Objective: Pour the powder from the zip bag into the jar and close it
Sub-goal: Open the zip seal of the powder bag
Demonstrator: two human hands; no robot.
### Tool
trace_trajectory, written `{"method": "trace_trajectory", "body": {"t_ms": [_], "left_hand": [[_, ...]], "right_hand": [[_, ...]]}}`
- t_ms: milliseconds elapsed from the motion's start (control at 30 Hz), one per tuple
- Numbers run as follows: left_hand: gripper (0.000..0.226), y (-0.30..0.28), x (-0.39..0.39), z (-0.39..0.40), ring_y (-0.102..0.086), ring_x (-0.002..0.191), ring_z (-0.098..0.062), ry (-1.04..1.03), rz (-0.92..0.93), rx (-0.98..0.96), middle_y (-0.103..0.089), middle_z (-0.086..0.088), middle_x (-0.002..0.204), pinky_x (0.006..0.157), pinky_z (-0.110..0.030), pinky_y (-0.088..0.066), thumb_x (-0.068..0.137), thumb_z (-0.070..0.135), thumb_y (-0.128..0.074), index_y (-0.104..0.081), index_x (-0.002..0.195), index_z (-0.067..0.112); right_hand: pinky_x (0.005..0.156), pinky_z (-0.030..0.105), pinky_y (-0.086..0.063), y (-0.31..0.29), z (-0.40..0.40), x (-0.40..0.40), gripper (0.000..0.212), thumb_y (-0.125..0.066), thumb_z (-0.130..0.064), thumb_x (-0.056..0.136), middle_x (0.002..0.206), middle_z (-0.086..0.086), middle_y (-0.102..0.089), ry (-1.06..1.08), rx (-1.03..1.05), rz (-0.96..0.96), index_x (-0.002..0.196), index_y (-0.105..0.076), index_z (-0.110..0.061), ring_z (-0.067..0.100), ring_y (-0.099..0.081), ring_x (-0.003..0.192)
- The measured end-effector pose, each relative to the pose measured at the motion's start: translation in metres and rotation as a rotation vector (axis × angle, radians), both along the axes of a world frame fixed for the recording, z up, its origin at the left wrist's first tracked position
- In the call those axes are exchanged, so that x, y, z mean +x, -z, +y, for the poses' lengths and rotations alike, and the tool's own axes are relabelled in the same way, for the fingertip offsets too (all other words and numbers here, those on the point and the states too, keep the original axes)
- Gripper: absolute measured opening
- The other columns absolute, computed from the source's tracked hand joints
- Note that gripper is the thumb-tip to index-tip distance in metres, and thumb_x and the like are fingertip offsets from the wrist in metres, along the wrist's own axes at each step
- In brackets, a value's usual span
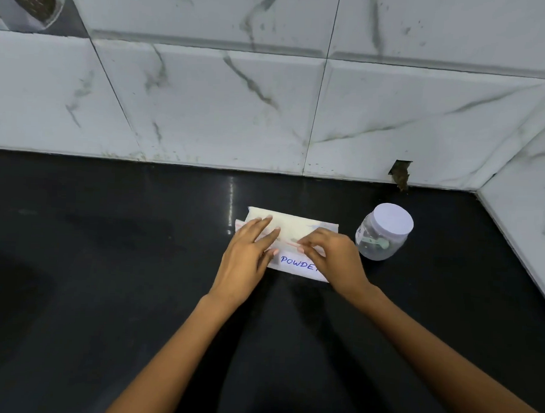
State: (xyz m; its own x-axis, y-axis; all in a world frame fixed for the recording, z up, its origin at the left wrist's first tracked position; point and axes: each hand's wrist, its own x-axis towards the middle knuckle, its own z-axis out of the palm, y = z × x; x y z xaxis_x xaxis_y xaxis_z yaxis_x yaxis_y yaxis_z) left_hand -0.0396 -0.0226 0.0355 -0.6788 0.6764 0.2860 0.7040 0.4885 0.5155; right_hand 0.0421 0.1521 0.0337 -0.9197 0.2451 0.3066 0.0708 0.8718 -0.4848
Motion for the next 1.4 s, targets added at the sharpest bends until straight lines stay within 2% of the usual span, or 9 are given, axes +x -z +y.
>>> {"method": "trace_trajectory", "body": {"t_ms": [133, 300, 633, 733, 833, 1033, 1167, 1300, 1400], "left_hand": [[0.023, -0.017, -0.001, -0.004, -0.054, 0.114, -0.023, 0.057, 0.085, -0.094, -0.065, -0.002, 0.121, 0.098, -0.028, -0.037, 0.089, 0.016, -0.062, -0.071, 0.110, 0.017], [0.011, -0.019, 0.012, 0.001, -0.055, 0.070, -0.005, 0.041, -0.188, -0.108, -0.072, 0.010, 0.088, 0.067, -0.022, -0.045, 0.081, 0.016, -0.069, -0.077, 0.085, 0.023], [0.005, -0.012, 0.010, 0.013, -0.062, 0.064, -0.001, 0.066, -0.717, 0.054, -0.075, 0.000, 0.073, 0.060, -0.014, -0.050, 0.071, 0.015, -0.081, -0.078, 0.075, 0.015], [0.010, -0.014, 0.007, 0.015, -0.061, 0.069, -0.015, 0.087, -0.796, 0.050, -0.075, -0.010, 0.080, 0.062, -0.021, -0.054, 0.072, 0.014, -0.079, -0.078, 0.080, 0.009], [0.005, -0.015, 0.007, 0.017, -0.058, 0.062, -0.008, 0.130, -0.812, 0.036, -0.073, -0.008, 0.073, 0.057, -0.015, -0.048, 0.074, 0.011, -0.078, -0.077, 0.078, 0.009], [0.017, -0.012, 0.017, 0.021, -0.057, 0.066, -0.003, 0.072, -0.579, 0.013, -0.066, 0.009, 0.073, 0.061, -0.009, -0.043, 0.086, 0.009, -0.065, -0.067, 0.072, 0.020], [0.009, -0.014, 0.029, 0.015, -0.060, 0.076, -0.015, 0.046, -0.305, 0.092, -0.066, 0.007, 0.084, 0.068, -0.028, -0.048, 0.088, 0.011, -0.058, -0.061, 0.083, 0.019], [0.019, -0.011, 0.043, 0.007, -0.052, 0.095, -0.017, 0.179, 0.056, -0.102, -0.063, 0.006, 0.104, 0.068, -0.027, -0.035, 0.084, 0.012, -0.058, -0.066, 0.096, 0.024], [0.028, -0.002, 0.051, 0.004, -0.049, 0.106, -0.019, 0.053, 0.115, -0.228, -0.061, 0.004, 0.112, 0.072, -0.025, -0.024, 0.086, 0.016, -0.058, -0.069, 0.109, 0.027]], "right_hand": [[0.065, 0.027, -0.052, -0.017, -0.008, 0.028, 0.011, -0.069, -0.011, 0.082, 0.087, 0.003, -0.073, -0.103, 0.089, 0.054, 0.090, -0.076, -0.012, 0.017, -0.067, 0.077], [0.055, 0.033, -0.055, -0.016, -0.012, 0.042, 0.008, -0.075, -0.006, 0.075, 0.085, 0.005, -0.072, -0.067, 0.280, 0.088, 0.080, -0.076, -0.010, 0.022, -0.067, 0.072], [0.054, 0.019, -0.044, 0.007, -0.024, 0.048, 0.008, -0.072, -0.010, 0.078, 0.076, 0.002, -0.069, 0.015, 0.334, 0.237, 0.070, -0.070, -0.009, 0.014, -0.060, 0.059], [0.053, 0.022, -0.047, 0.007, -0.023, 0.051, 0.008, -0.072, -0.011, 0.078, 0.076, 0.003, -0.069, 0.032, 0.337, 0.269, 0.071, -0.070, -0.008, 0.014, -0.061, 0.060], [0.051, 0.024, -0.050, 0.006, -0.022, 0.054, 0.008, -0.074, -0.011, 0.077, 0.074, 0.004, -0.069, 0.043, 0.337, 0.301, 0.070, -0.070, -0.007, 0.015, -0.061, 0.058], [0.050, 0.028, -0.049, 0.006, -0.022, 0.065, 0.011, -0.072, -0.010, 0.078, 0.070, 0.005, -0.066, 0.053, 0.353, 0.324, 0.068, -0.068, -0.007, 0.018, -0.059, 0.059], [0.055, 0.029, -0.051, 0.012, -0.022, 0.078, 0.009, -0.069, -0.009, 0.081, 0.075, 0.003, -0.070, 0.047, 0.355, 0.266, 0.073, -0.066, -0.010, 0.019, -0.063, 0.067], [0.059, 0.031, -0.046, 0.016, -0.024, 0.083, 0.008, -0.063, -0.012, 0.084, 0.075, 0.002, -0.069, 0.114, 0.356, 0.251, 0.078, -0.067, -0.010, 0.021, -0.063, 0.068], [0.064, 0.029, -0.040, 0.022, -0.025, 0.084, 0.011, -0.059, -0.016, 0.087, 0.074, 0.000, -0.069, 0.130, 0.379, 0.248, 0.081, -0.068, -0.012, 0.020, -0.062, 0.070]]}}
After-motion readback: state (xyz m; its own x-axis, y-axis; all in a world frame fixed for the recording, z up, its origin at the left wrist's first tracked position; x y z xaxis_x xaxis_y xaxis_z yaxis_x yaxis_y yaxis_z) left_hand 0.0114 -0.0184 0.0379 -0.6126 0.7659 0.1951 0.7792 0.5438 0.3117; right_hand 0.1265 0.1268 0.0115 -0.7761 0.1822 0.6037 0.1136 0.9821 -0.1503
